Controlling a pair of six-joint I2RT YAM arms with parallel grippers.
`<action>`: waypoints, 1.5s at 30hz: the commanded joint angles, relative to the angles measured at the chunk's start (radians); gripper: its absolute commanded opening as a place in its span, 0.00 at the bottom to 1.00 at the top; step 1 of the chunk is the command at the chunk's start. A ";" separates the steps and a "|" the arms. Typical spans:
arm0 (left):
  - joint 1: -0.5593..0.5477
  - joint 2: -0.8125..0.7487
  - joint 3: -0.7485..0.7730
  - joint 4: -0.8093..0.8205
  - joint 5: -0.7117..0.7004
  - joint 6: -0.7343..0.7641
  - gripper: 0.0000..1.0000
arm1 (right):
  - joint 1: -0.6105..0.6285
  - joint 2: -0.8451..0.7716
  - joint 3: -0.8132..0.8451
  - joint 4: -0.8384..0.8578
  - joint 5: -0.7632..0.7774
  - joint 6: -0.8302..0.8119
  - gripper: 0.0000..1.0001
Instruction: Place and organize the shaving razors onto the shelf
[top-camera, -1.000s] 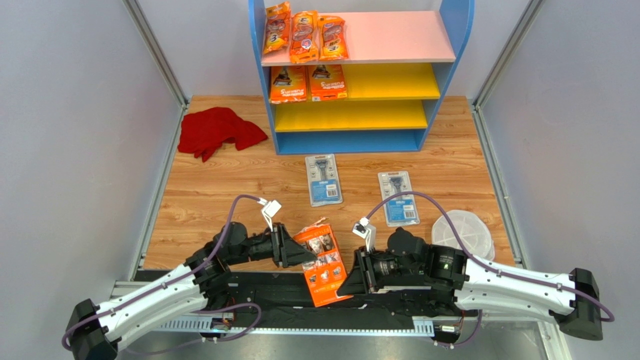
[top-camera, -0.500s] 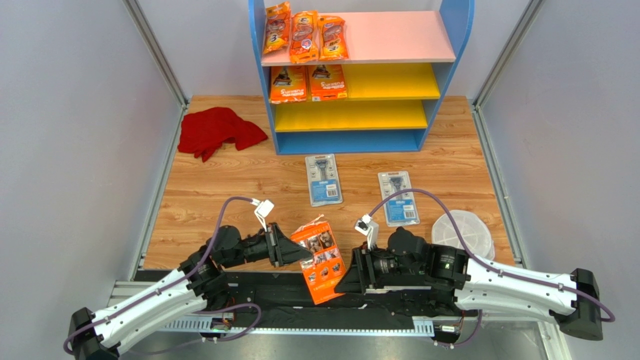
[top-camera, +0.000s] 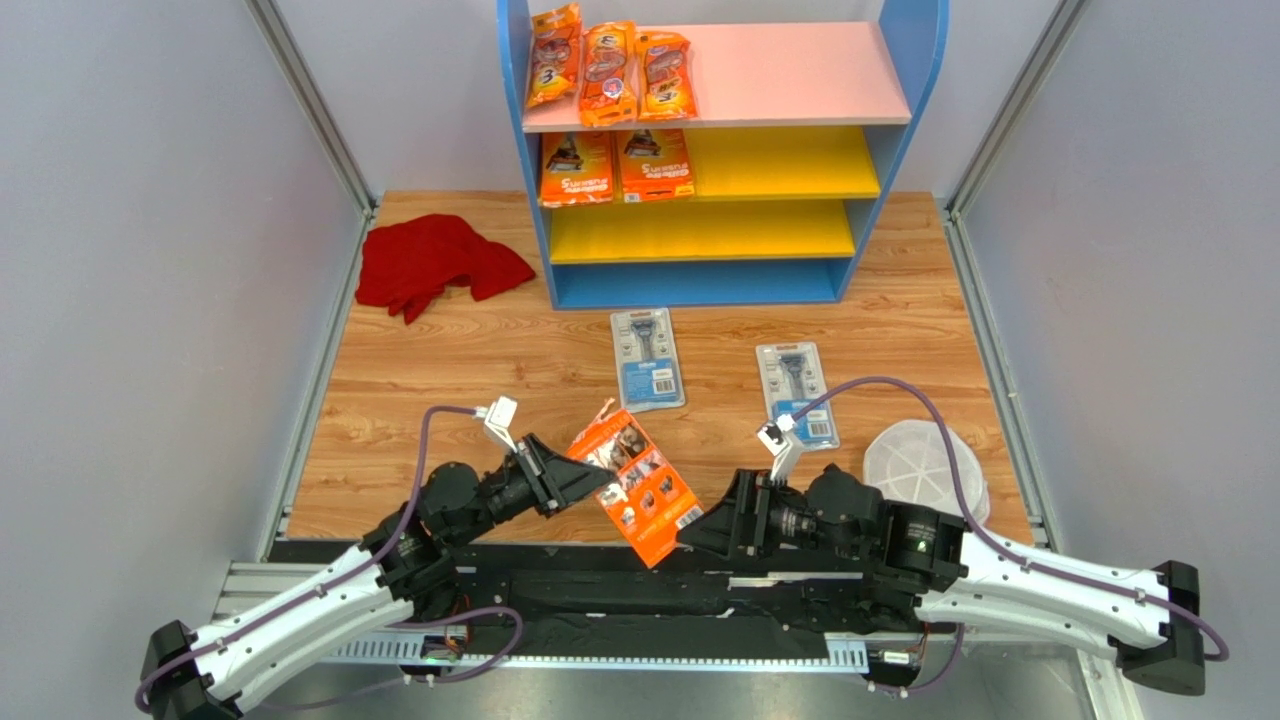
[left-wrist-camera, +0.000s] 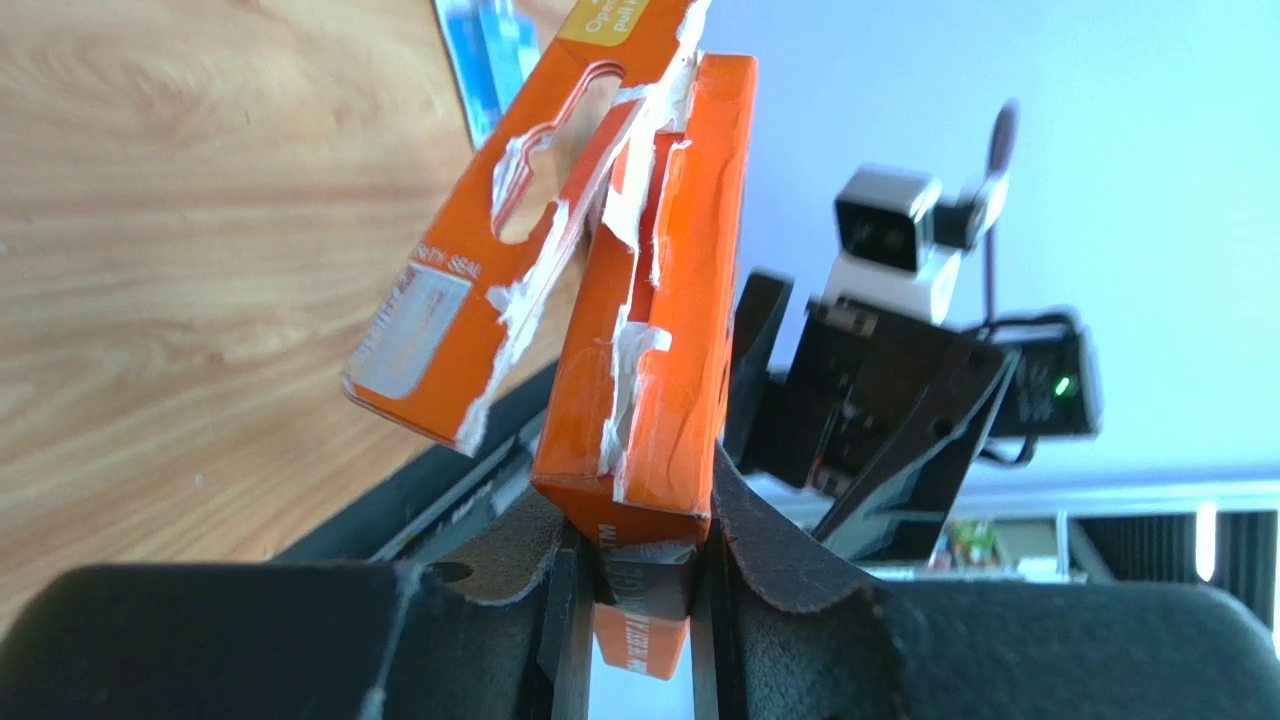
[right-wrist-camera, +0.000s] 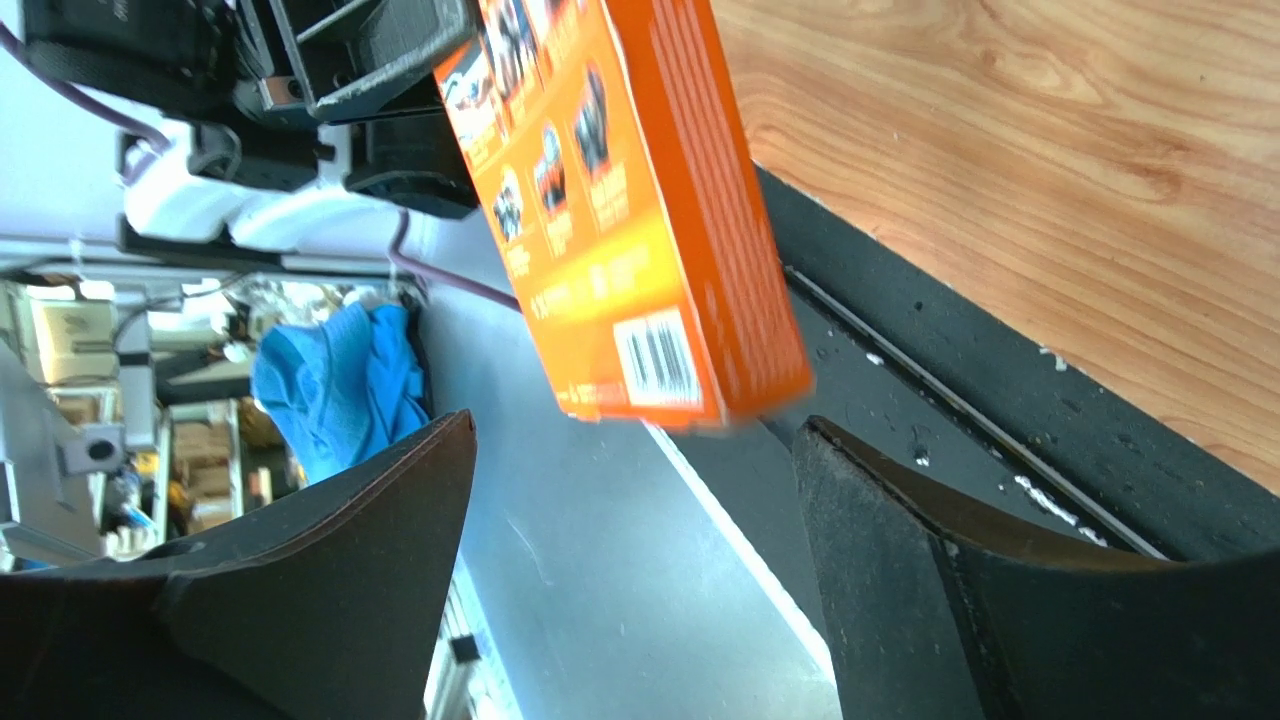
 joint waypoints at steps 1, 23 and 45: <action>0.005 -0.011 0.007 0.143 -0.122 -0.068 0.00 | 0.005 -0.050 -0.016 0.091 0.093 0.048 0.81; 0.005 0.022 -0.100 0.351 -0.136 -0.206 0.00 | 0.009 -0.042 -0.166 0.534 0.169 0.045 0.70; 0.005 0.064 -0.123 0.374 -0.108 -0.185 0.52 | 0.009 0.062 -0.111 0.521 0.153 0.050 0.01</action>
